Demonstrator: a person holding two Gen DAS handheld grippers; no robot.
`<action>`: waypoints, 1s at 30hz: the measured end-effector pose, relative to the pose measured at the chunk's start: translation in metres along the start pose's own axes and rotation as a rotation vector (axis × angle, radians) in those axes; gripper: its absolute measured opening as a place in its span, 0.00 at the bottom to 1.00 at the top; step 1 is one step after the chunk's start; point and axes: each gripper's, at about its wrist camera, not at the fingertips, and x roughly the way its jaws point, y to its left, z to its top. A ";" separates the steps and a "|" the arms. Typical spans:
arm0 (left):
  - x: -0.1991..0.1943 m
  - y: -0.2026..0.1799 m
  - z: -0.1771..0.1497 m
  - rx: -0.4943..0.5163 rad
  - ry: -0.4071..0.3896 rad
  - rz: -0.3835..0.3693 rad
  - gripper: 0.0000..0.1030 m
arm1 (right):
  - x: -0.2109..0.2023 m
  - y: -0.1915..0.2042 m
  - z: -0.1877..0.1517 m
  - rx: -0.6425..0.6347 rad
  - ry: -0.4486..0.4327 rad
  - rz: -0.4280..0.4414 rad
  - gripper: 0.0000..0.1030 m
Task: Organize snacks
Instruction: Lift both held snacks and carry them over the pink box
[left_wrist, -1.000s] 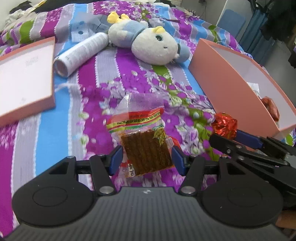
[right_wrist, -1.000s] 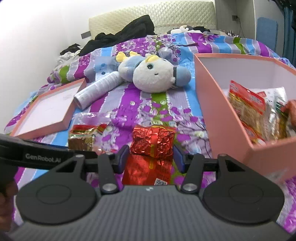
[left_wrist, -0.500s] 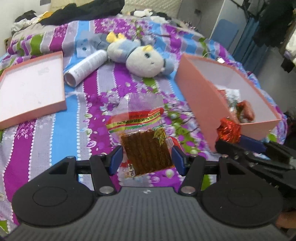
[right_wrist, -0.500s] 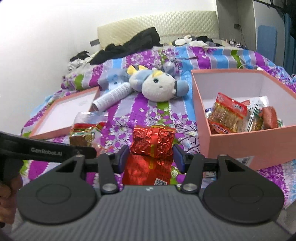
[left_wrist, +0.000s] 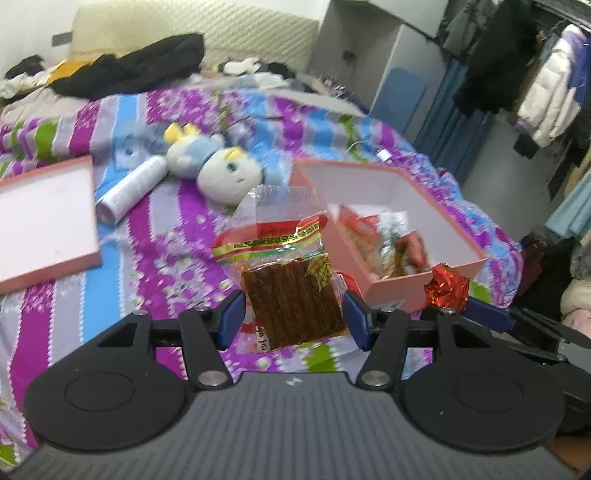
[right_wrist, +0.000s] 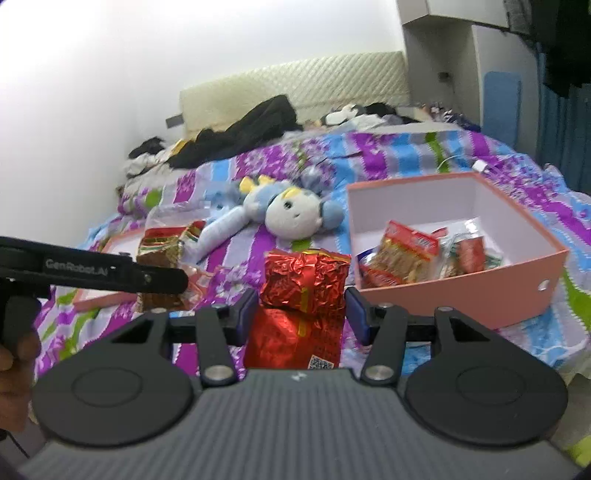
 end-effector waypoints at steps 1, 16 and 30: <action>-0.002 -0.005 0.001 0.001 -0.006 -0.012 0.62 | -0.006 -0.004 0.002 0.001 -0.006 -0.008 0.52; 0.026 -0.089 0.012 0.041 0.011 -0.177 0.62 | -0.037 -0.062 0.016 0.064 -0.031 -0.115 0.52; 0.134 -0.108 0.074 0.058 0.053 -0.196 0.62 | 0.033 -0.120 0.045 0.073 -0.014 -0.131 0.52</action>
